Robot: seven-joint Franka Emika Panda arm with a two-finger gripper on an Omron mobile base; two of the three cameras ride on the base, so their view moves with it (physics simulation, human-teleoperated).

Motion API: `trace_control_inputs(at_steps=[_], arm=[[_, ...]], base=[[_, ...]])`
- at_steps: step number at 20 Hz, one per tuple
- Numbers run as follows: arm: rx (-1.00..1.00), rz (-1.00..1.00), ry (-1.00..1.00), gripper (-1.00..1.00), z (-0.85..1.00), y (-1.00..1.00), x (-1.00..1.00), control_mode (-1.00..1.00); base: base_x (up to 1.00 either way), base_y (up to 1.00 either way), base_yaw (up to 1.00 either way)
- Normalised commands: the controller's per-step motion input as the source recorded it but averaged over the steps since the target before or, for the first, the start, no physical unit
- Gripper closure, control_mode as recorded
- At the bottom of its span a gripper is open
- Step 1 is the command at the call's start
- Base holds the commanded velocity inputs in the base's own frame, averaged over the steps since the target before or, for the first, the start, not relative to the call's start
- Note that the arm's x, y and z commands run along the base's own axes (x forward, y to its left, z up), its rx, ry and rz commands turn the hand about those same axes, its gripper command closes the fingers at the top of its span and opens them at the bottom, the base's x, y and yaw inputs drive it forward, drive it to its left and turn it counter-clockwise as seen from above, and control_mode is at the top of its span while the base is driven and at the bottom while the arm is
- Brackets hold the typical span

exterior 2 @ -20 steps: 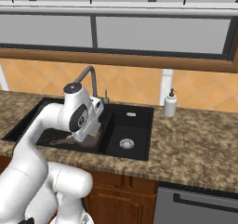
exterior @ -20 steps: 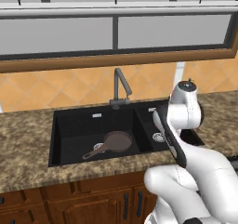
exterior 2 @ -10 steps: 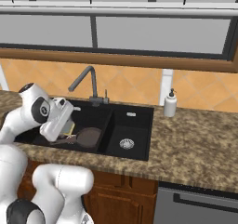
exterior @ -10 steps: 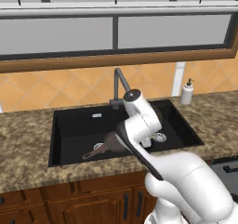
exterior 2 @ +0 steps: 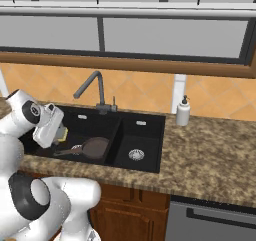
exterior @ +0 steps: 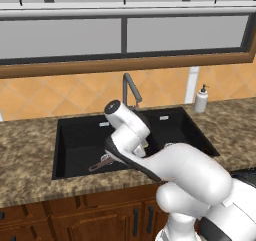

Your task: Pick the pan and sponge and place them into the sink. Then turn on the water.

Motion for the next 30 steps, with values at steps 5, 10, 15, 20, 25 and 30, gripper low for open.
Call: trace_control_inputs(at_steps=[5,10,15,20,25,30], arm=[[-0.04,0.10,0.19,1.00,-0.28,0.05,0.69,-1.00],[-0.02,0.06,0.10,1.00,-0.43,0.00,0.59,-1.00],[-0.07,0.02,0.07,1.00,-0.54,0.00,0.44,-1.00],[-0.06,0.02,0.08,1.00,-0.53,0.00,0.39,-1.00],[-0.03,0.03,0.12,1.00,-0.48,0.00,0.45,-1.00],[-0.02,0.03,0.11,1.00,-0.48,0.00,0.47,-1.00]], base=[[0.00,0.00,0.00],[0.00,0.00,0.00],[0.00,0.00,0.00],[0.00,0.00,0.00],[0.00,0.00,0.00],[0.00,0.00,0.00]])
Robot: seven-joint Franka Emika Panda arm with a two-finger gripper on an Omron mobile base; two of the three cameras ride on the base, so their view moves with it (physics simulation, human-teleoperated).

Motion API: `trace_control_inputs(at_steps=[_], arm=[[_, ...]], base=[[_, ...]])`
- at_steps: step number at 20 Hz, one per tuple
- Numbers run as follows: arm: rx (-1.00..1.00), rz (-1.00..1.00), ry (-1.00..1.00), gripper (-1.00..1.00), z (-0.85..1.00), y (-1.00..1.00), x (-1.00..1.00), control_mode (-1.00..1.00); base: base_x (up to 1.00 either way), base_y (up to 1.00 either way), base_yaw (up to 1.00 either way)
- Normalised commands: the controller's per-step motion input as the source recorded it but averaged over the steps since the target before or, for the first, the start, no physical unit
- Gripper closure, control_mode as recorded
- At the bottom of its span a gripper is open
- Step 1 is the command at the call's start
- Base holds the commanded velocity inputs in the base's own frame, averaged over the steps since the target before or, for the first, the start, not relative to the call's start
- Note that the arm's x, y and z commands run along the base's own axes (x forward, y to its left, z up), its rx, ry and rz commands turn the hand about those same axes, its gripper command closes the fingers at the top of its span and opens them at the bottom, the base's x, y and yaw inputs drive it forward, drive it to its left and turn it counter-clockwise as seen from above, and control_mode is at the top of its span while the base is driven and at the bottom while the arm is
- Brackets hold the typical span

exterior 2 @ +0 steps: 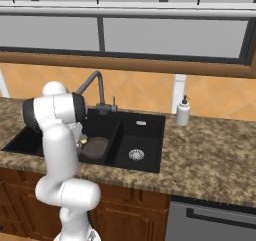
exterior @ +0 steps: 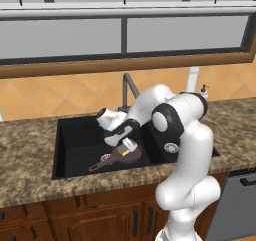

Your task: Pick the pan and sponge and place them into the sink. Then turn on the water.

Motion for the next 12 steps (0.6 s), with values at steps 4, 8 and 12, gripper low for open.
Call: trace_control_inputs(at_steps=[4,8,12], arm=[[-0.03,0.03,0.07,1.00,-0.50,0.00,0.38,-1.00],[-0.02,0.03,0.01,1.00,-0.50,0.00,0.23,-1.00],[-0.01,0.02,0.00,1.00,-0.45,-0.01,0.14,-1.00]], base=[[0.00,0.00,0.00],[0.00,0.00,0.00],[0.00,0.00,0.00]])
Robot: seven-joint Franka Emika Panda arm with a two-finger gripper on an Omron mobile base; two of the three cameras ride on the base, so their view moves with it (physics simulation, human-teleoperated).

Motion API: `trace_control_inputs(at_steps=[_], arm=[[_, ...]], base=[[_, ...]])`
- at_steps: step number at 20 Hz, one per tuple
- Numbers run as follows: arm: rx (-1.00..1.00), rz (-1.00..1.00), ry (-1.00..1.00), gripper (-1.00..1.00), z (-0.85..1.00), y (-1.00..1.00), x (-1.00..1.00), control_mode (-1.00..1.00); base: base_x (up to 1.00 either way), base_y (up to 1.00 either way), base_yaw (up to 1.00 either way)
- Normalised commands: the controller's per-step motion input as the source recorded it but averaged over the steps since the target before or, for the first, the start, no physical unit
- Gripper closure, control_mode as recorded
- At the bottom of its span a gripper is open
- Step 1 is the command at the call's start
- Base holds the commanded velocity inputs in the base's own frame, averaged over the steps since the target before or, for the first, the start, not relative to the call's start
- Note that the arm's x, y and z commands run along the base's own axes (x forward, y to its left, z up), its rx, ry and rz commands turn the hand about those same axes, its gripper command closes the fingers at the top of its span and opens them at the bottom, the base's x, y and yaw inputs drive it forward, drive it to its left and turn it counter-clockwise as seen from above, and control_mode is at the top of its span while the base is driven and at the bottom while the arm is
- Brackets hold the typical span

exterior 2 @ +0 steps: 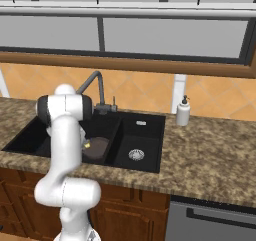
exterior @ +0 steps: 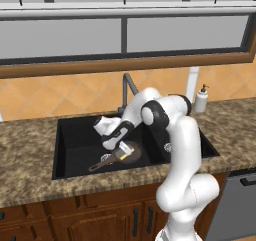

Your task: Pick the pan and sponge and place them into the sink. Then turn on the water.

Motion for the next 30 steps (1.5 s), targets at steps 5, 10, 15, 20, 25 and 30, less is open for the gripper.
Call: trace_control_inputs(at_steps=[5,10,15,20,25,30], arm=[[0.00,0.00,-0.03,1.00,-0.33,-0.12,0.00,-1.00],[0.00,0.00,-0.14,1.00,-0.24,-0.20,0.00,-1.00],[0.00,0.00,-0.19,1.00,-0.21,-0.09,0.08,-1.00],[0.00,0.00,-0.20,1.00,-0.17,-0.06,0.29,-1.00],[0.00,0.00,-0.10,1.00,-0.10,-0.02,0.39,-1.00],[0.00,0.00,-0.12,1.00,-0.04,0.00,0.24,-1.00]], base=[[0.00,0.00,0.00],[0.00,0.00,0.00],[0.00,0.00,0.00],[0.00,0.00,0.00],[0.00,0.00,0.00],[0.00,0.00,0.00]])
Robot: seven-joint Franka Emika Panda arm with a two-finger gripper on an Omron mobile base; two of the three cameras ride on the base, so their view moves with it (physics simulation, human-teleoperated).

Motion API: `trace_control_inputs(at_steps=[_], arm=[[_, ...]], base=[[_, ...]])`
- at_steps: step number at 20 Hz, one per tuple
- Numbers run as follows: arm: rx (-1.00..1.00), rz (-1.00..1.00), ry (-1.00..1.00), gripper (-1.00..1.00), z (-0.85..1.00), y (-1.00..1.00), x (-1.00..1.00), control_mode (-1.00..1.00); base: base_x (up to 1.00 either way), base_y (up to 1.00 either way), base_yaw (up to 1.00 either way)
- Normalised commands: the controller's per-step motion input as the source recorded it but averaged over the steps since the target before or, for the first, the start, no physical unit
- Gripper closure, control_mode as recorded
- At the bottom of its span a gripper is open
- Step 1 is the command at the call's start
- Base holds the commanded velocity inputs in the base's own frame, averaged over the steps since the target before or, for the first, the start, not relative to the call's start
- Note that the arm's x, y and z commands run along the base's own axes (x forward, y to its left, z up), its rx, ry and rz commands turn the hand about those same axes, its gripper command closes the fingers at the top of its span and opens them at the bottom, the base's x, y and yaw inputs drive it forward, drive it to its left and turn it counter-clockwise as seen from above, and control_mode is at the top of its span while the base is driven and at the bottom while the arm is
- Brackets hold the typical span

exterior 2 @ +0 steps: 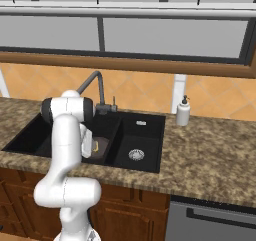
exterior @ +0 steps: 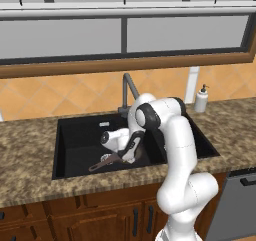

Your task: Pick the pan and sponge and place them into the sink. Then turn on the water.

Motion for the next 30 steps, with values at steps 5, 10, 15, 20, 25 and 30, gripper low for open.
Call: trace_control_inputs(at_steps=[5,10,15,20,25,30], arm=[[0.00,0.00,-0.11,1.00,-0.05,-0.01,0.22,-1.00],[0.00,0.00,-0.10,-1.00,-0.03,-0.10,0.19,-1.00],[0.01,0.00,-0.15,-1.00,0.00,-0.16,0.07,-1.00],[0.03,0.00,-0.21,-1.00,0.11,-0.02,0.00,-1.00],[0.03,0.02,-0.20,-1.00,0.73,0.08,-0.28,-1.00],[0.00,0.02,-0.01,-1.00,1.00,0.43,-0.28,-1.00]], base=[[0.00,0.00,0.00],[0.00,0.00,0.00],[0.00,0.00,0.00],[0.00,0.00,0.00],[0.00,0.00,0.00],[0.00,0.00,0.00]])
